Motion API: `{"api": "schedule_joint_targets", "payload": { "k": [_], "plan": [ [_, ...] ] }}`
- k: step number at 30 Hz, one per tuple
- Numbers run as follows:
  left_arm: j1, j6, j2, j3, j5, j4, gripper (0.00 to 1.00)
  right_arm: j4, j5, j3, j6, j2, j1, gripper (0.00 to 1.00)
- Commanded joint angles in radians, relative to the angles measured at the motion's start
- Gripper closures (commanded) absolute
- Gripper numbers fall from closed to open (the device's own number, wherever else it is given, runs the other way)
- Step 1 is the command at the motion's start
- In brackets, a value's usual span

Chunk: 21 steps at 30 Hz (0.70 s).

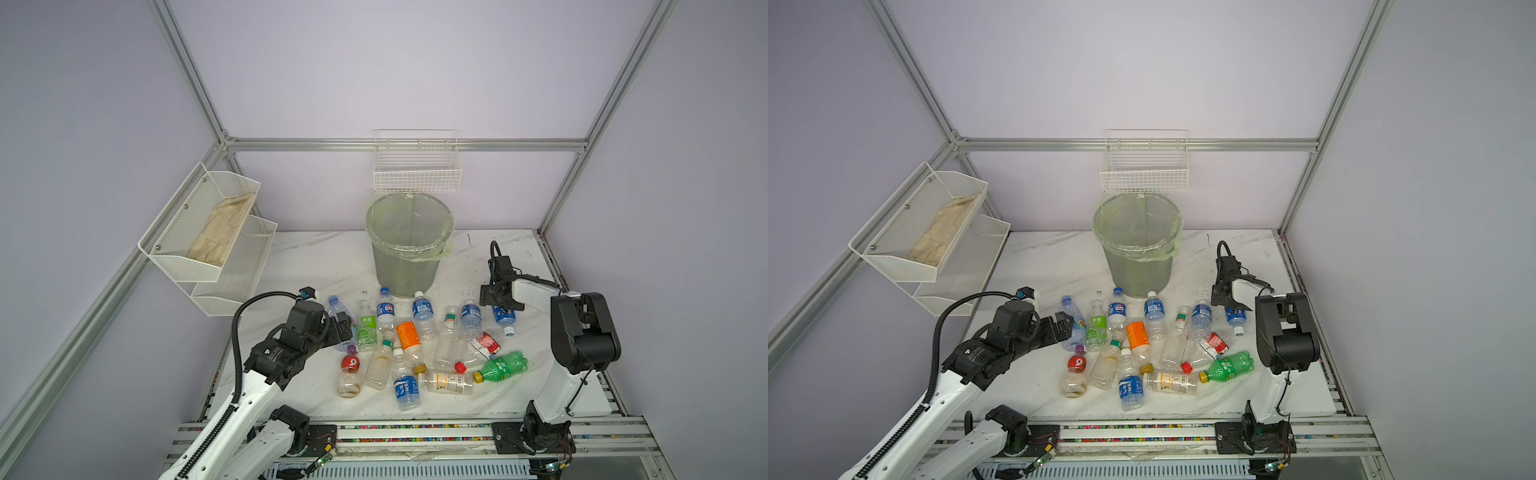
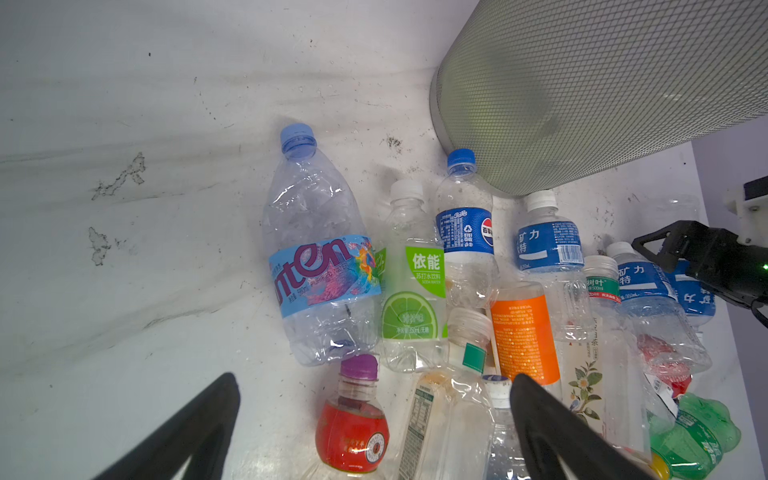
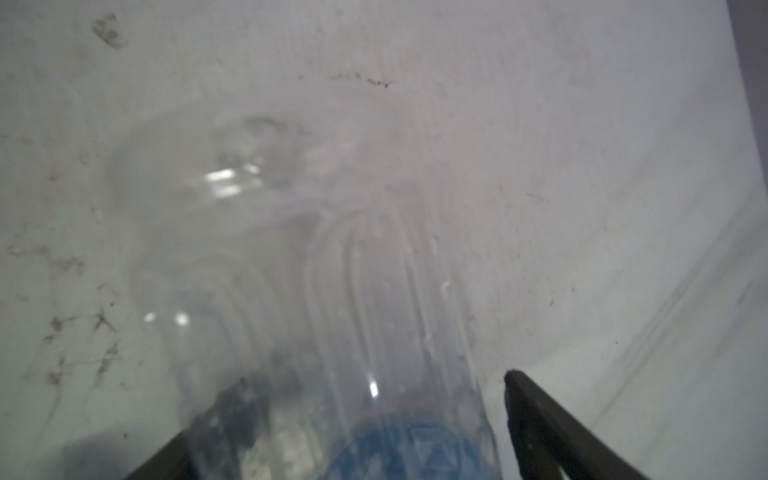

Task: Throw the plastic bottles in the bin
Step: 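Lower the right gripper onto the blue-label water bottle and close it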

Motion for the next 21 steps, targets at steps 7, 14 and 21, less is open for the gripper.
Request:
{"api": "schedule_joint_targets", "payload": {
  "k": [7, 14, 21],
  "plan": [
    [-0.003, 0.018, -0.012, -0.011, -0.014, -0.004, 0.0, 0.003, 0.003, -0.009, 0.003, 0.037, 0.004, 0.45],
    [-0.002, 0.017, -0.011, 0.001, -0.023, -0.008, 0.0, 0.0, -0.008, -0.016, 0.005, -0.007, 0.003, 0.96],
    [-0.002, 0.015, -0.028, -0.002, -0.029, -0.009, 0.0, -0.006, -0.098, -0.044, 0.012, -0.223, 0.004, 1.0]
  ]
}}
